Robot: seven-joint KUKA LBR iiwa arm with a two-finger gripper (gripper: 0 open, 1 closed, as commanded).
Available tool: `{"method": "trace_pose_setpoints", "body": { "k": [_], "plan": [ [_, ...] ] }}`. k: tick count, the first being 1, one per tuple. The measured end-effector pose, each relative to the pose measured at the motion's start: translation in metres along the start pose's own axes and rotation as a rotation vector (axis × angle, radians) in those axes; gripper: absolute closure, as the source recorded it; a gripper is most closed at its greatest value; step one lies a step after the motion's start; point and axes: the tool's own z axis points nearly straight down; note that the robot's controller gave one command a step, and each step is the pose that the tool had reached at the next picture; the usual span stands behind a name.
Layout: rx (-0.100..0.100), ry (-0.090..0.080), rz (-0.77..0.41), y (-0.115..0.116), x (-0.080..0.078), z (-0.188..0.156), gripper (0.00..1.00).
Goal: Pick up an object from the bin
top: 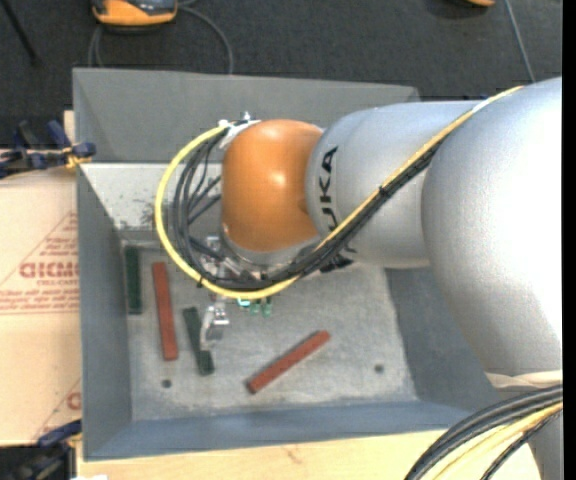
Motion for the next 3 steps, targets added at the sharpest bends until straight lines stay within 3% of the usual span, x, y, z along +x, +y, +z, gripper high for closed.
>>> {"method": "trace_pose_setpoints", "body": {
  "k": [1,2,3],
  "plan": [
    [0.000,-0.002,0.001,0.000,0.000,-0.002,0.00],
    [0.001,-0.009,-0.096,0.000,-0.006,-0.004,0.00],
    [0.001,-0.015,-0.401,-0.009,-0.004,0.032,0.00]
  ]
}}
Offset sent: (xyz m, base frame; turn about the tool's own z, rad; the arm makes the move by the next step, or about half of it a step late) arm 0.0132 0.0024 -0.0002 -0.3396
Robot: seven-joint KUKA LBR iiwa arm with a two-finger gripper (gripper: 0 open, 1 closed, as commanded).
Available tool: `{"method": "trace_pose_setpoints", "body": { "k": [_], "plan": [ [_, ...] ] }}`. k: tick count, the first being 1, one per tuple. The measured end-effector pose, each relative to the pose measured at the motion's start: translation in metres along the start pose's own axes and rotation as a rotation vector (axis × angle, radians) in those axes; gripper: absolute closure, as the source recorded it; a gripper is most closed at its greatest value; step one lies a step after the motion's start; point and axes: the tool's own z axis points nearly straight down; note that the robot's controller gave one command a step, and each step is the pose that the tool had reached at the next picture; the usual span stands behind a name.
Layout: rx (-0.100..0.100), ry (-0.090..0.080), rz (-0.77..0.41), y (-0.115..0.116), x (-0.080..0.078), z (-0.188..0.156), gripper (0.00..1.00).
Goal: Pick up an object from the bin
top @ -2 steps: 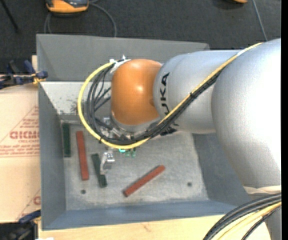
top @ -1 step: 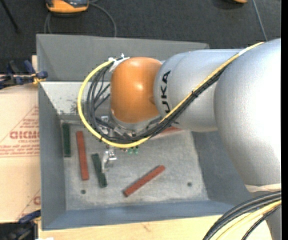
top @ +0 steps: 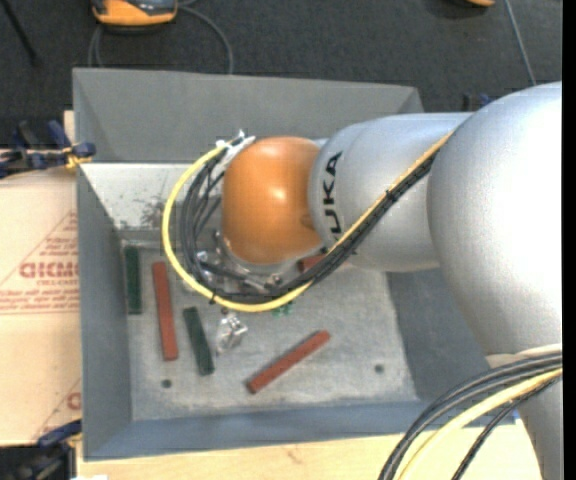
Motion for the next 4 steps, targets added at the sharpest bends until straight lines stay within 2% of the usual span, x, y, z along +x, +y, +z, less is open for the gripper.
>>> {"method": "trace_pose_setpoints", "body": {
  "k": [1,2,3,4],
  "plan": [
    [-0.002,0.003,-0.035,0.004,0.015,0.025,0.00],
    [0.001,-0.001,-0.037,0.008,0.017,0.025,0.00],
    [-0.001,-0.002,-0.389,0.020,0.030,0.024,0.00],
    [-0.006,0.006,-0.581,0.001,0.046,0.012,0.00]
  ]
}}
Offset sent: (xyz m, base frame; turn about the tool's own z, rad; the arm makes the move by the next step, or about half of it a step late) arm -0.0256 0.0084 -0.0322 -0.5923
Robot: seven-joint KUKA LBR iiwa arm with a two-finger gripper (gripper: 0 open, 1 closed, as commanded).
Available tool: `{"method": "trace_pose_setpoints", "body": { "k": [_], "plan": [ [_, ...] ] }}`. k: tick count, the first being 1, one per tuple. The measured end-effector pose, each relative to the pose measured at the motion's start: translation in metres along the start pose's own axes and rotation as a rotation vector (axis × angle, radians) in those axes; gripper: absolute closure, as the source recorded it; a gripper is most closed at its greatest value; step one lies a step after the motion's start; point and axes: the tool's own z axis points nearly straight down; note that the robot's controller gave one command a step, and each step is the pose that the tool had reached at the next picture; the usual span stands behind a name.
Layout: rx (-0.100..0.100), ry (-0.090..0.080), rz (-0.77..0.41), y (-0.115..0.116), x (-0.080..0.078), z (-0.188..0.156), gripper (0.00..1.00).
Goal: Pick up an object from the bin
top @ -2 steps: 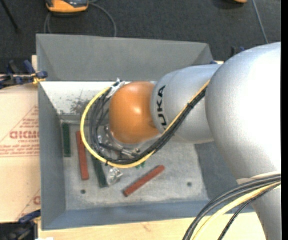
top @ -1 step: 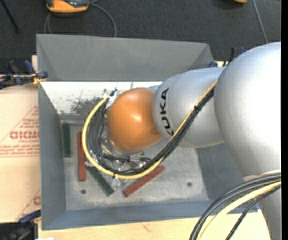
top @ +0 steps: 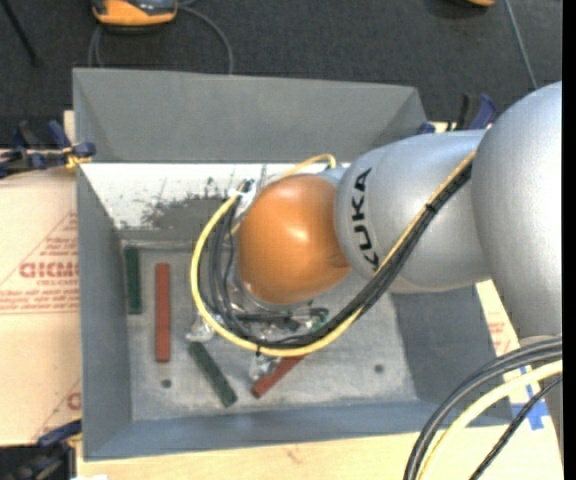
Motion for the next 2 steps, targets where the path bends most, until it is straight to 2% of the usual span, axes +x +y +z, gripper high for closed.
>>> {"method": "trace_pose_setpoints", "body": {
  "k": [1,2],
  "plan": [
    [0.010,-0.011,0.206,0.0079,0.0364,0.0109,1.00],
    [0.010,-0.011,0.207,0.0078,0.0364,0.0109,1.00]
  ]
}}
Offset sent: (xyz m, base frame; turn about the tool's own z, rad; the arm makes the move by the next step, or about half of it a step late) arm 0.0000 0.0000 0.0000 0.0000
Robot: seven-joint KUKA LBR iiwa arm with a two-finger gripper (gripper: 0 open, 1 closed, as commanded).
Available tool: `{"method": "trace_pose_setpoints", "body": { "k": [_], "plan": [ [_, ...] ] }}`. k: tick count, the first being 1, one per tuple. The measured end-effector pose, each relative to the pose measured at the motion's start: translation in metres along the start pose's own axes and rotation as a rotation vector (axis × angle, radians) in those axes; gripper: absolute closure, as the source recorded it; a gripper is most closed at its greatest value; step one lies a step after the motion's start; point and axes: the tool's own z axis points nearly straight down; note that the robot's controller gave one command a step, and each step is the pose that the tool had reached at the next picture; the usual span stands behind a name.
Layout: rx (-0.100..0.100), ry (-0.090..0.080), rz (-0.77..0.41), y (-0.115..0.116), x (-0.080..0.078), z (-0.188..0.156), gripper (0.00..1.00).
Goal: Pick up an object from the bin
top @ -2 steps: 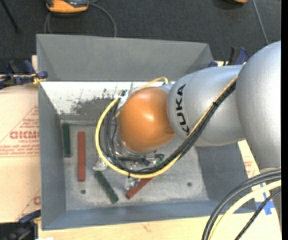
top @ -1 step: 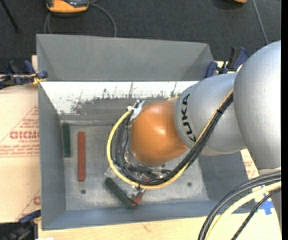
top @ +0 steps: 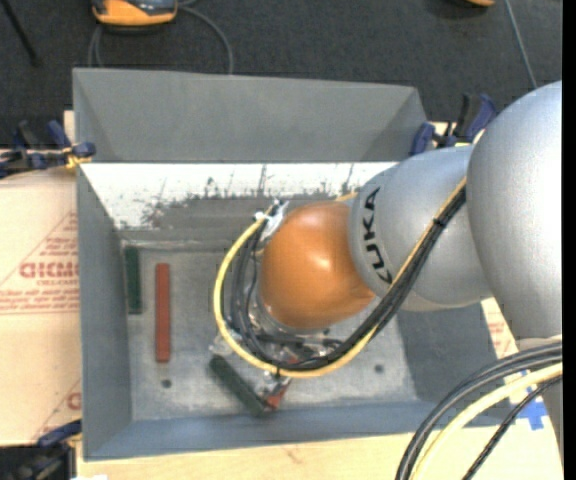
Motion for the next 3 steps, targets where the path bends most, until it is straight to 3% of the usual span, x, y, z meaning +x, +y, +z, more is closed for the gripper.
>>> {"method": "trace_pose_setpoints", "body": {
  "k": [1,2,3],
  "plan": [
    [-0.010,0.017,0.053,0.003,0.004,-0.025,0.00],
    [-0.008,0.017,0.135,0.001,-0.001,-0.077,0.00],
    [-0.003,0.006,0.047,0.024,0.008,-0.003,1.00]
  ]
}}
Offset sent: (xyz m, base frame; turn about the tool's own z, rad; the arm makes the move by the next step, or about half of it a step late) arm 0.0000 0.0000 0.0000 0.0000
